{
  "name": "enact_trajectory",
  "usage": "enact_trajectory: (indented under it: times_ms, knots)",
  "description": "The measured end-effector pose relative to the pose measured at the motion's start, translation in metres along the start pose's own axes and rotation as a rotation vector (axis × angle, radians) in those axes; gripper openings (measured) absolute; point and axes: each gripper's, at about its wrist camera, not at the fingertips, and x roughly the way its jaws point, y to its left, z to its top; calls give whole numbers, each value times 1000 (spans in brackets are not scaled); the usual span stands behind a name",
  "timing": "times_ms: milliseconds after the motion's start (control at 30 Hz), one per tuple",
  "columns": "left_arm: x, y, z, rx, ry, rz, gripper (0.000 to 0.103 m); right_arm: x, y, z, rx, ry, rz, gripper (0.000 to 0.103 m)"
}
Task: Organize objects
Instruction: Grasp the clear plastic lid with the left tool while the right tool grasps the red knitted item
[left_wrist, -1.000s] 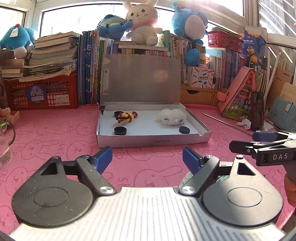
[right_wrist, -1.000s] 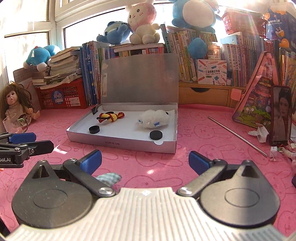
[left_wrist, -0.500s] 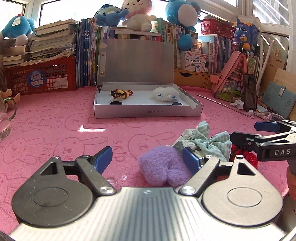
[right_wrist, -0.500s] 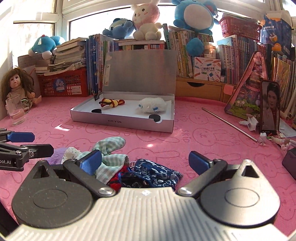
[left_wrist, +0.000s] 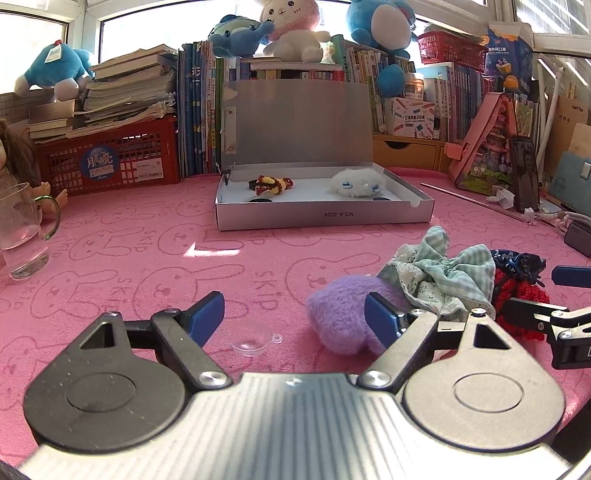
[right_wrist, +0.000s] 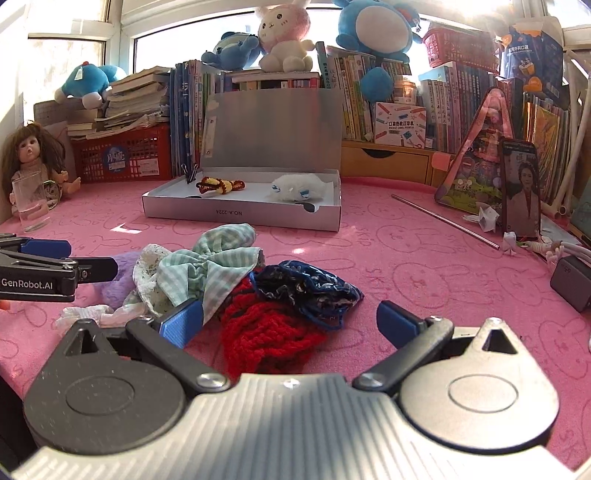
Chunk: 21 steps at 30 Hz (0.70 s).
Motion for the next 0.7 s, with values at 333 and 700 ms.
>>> enact_trajectory:
  times_ms: [333,700]
  knots:
    - [0,18,-10,-37,31,61,84,12,8,-9,-38,36,-24,103]
    - [11,22,-20,-28,70,86,72,30,7,-15,-12,90,-26,103]
